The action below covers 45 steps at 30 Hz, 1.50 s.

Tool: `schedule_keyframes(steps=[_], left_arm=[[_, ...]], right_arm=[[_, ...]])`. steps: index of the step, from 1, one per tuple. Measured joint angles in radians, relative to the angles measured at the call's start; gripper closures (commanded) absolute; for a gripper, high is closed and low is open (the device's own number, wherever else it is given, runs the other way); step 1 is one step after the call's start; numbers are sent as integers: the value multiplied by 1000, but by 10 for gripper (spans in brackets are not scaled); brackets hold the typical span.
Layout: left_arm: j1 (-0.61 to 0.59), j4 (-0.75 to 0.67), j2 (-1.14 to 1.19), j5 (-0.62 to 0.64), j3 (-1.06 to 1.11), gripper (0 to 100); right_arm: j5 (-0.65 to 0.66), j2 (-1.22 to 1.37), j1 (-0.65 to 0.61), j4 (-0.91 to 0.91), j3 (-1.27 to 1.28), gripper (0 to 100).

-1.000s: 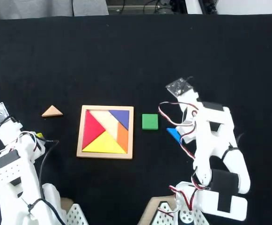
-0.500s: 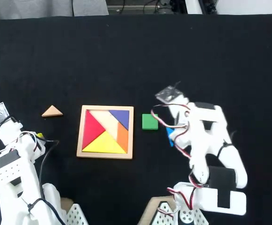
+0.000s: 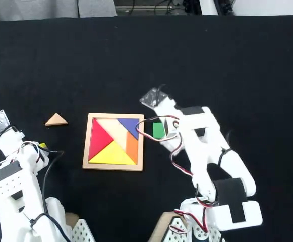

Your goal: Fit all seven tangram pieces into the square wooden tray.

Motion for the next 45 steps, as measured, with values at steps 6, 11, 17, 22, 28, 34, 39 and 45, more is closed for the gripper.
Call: schedule_keyframes(steps=[6, 11, 17, 22, 28, 34, 39, 45], left_arm=[[0, 0, 0, 0, 0, 784], [0, 0, 0, 0, 0, 784], [0, 0, 0, 0, 0, 784], [0, 0, 0, 0, 0, 784], [0, 0, 0, 0, 0, 784], [0, 0, 0, 0, 0, 784], [0, 0, 0, 0, 0, 784], [0, 0, 0, 0, 0, 784]], right_arm=[[0, 0, 0, -68, 0, 987], [0, 0, 0, -38, -41, 987], [157, -40, 0, 186, -189, 845], [457, -43, 37, 327, -241, 689], [818, -43, 49, 393, -241, 658], [841, -18, 48, 319, -203, 658], [841, 106, 57, 245, -201, 658], [841, 155, 55, 236, -201, 658]])
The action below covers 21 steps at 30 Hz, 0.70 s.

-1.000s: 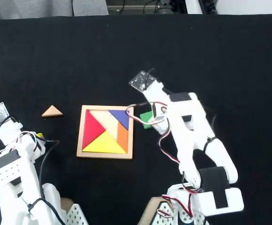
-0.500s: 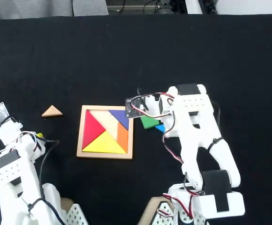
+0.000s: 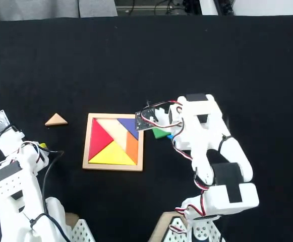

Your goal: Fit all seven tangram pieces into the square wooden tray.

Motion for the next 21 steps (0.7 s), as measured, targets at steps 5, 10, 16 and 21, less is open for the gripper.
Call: schedule_keyframes(steps=[5, 10, 16, 21], left_arm=[[0, 0, 0, 0, 0, 784], [0, 0, 0, 0, 0, 784], [0, 0, 0, 0, 0, 784], [0, 0, 0, 0, 0, 784]], right_arm=[[2, 0, 0, -28, 0, 658], [3, 52, 44, -98, 18, 659], [8, 78, 49, -101, 15, 659], [11, 78, 49, -100, 12, 668]])
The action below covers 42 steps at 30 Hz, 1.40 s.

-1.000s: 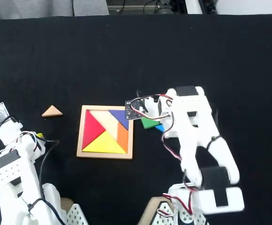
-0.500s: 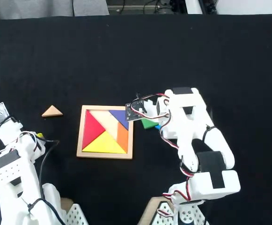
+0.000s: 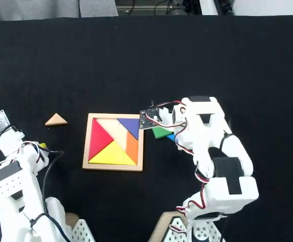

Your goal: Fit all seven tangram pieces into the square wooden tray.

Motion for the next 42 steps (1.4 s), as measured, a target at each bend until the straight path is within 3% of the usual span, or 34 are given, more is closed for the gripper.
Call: schedule_keyframes(steps=[8, 22, 27, 33, 38, 42], left_arm=[[0, 0, 0, 0, 0, 784], [0, 0, 0, 0, 0, 784], [0, 0, 0, 0, 0, 784], [0, 0, 0, 0, 0, 784], [0, 0, 0, 0, 0, 784], [0, 0, 0, 0, 0, 784]], right_arm=[[2, 2, 2, -2, -32, 809], [2, -3, 2, 2, -35, 815], [2, -64, 3, 86, -26, 815], [-117, -196, 5, 124, -35, 815], [-129, -227, -26, 137, -6, 787], [-129, -216, -43, 133, 26, 645]])
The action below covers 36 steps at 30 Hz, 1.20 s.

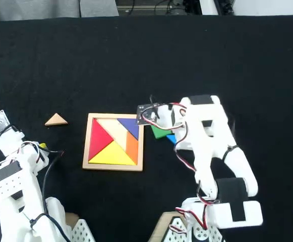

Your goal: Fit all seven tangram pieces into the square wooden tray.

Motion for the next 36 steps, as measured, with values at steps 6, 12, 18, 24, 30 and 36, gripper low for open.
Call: schedule_keyframes(steps=[6, 12, 18, 24, 30, 36], left_arm=[[0, 0, 0, 0, 0, 784], [0, 0, 0, 0, 0, 784], [0, 0, 0, 0, 0, 784], [5, 0, 0, 0, 0, 784], [5, 0, 0, 0, 0, 784], [5, 0, 0, 0, 0, 784]], right_arm=[[0, 130, -9, -86, 0, 678], [0, 206, -14, -137, -18, 717], [-2, 226, -14, -138, -55, 764], [-2, 226, -6, -140, -64, 896], [-2, 227, -5, -140, -64, 978], [-2, 230, -5, -140, -64, 976]])
